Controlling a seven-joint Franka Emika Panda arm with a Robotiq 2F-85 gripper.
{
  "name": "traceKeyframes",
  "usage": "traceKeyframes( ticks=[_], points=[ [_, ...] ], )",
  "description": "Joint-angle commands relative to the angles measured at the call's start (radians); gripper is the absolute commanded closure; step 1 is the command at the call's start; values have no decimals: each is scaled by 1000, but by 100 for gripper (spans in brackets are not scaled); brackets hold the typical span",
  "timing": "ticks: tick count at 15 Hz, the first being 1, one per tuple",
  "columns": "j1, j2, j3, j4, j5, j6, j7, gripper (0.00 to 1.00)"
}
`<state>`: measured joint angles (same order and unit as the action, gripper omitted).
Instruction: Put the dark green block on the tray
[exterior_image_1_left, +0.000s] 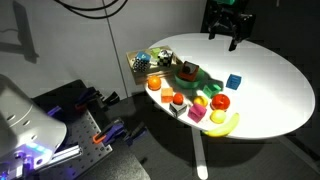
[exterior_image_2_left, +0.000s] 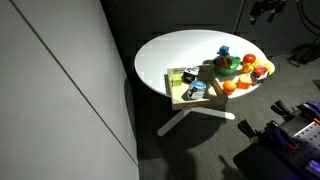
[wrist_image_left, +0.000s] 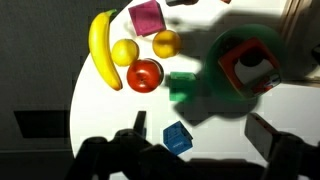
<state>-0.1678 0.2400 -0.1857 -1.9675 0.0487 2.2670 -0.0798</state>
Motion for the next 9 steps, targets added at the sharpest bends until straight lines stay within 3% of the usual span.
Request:
traceKeyframes(
  ticks=[1, 9],
  points=[
    [-11, 4, 11, 6, -4, -2, 2, 0],
    [-9, 38, 9, 38, -10, -4, 26, 0]
  ],
)
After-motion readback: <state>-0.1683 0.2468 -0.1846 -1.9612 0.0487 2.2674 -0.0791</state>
